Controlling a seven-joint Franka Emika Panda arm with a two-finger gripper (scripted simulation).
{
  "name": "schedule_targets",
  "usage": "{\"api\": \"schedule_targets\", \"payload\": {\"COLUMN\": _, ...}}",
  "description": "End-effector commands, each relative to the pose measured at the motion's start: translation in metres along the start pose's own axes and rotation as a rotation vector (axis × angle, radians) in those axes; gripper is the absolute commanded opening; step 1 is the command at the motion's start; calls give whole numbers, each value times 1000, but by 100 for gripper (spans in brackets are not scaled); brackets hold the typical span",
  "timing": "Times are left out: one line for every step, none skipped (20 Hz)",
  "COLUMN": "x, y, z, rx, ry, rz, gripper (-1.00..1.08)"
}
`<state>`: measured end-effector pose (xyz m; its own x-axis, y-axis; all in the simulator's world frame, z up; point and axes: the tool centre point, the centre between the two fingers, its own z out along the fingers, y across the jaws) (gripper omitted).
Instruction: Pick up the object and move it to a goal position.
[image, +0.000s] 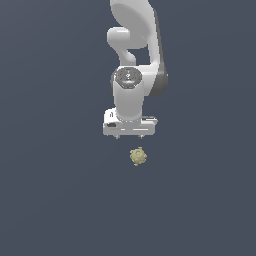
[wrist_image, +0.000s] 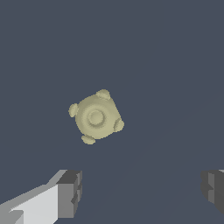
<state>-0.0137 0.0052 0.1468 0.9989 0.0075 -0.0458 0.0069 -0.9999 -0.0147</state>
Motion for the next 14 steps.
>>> {"api": "schedule_targets", "payload": {"x": 0, "y": 0, "z": 0, "rx": 0, "ry": 0, "rz": 0, "gripper": 100}}
{"api": "schedule_targets", "payload": {"x": 0, "y": 0, "z": 0, "rx": 0, "ry": -1, "rz": 0, "gripper": 100}}
{"api": "schedule_targets", "payload": {"x": 0, "y": 0, "z": 0, "rx": 1, "ry": -2, "rz": -1, "gripper": 100}}
{"api": "schedule_targets", "payload": {"x": 0, "y": -1, "z": 1, "rx": 1, "ry": -5, "rz": -2, "gripper": 100}}
{"api": "schedule_targets", "payload": {"x": -1, "y": -2, "z": 1, "rx": 3, "ry": -9, "rz": -4, "gripper": 100}}
{"api": "schedule_targets", "payload": {"x": -1, "y": -3, "z": 2, "rx": 4, "ry": -14, "rz": -6, "gripper": 100}}
{"api": "schedule_targets", "payload": {"x": -2, "y": -4, "z": 2, "rx": 6, "ry": -21, "rz": -8, "gripper": 100}}
{"api": "schedule_targets", "payload": {"x": -2, "y": -5, "z": 3, "rx": 8, "ry": -26, "rz": -11, "gripper": 100}}
{"api": "schedule_targets", "payload": {"x": -3, "y": -5, "z": 4, "rx": 9, "ry": -31, "rz": -12, "gripper": 100}}
{"api": "schedule_targets", "payload": {"x": -3, "y": -6, "z": 4, "rx": 10, "ry": -34, "rz": -13, "gripper": 100}}
{"api": "schedule_targets", "payload": {"x": -3, "y": -6, "z": 4, "rx": 11, "ry": -37, "rz": -14, "gripper": 100}}
{"api": "schedule_targets", "payload": {"x": -3, "y": -7, "z": 4, "rx": 11, "ry": -38, "rz": -14, "gripper": 100}}
{"api": "schedule_targets", "payload": {"x": -3, "y": -7, "z": 4, "rx": 11, "ry": -38, "rz": -14, "gripper": 100}}
{"api": "schedule_targets", "payload": {"x": -3, "y": -6, "z": 4, "rx": 11, "ry": -37, "rz": -14, "gripper": 100}}
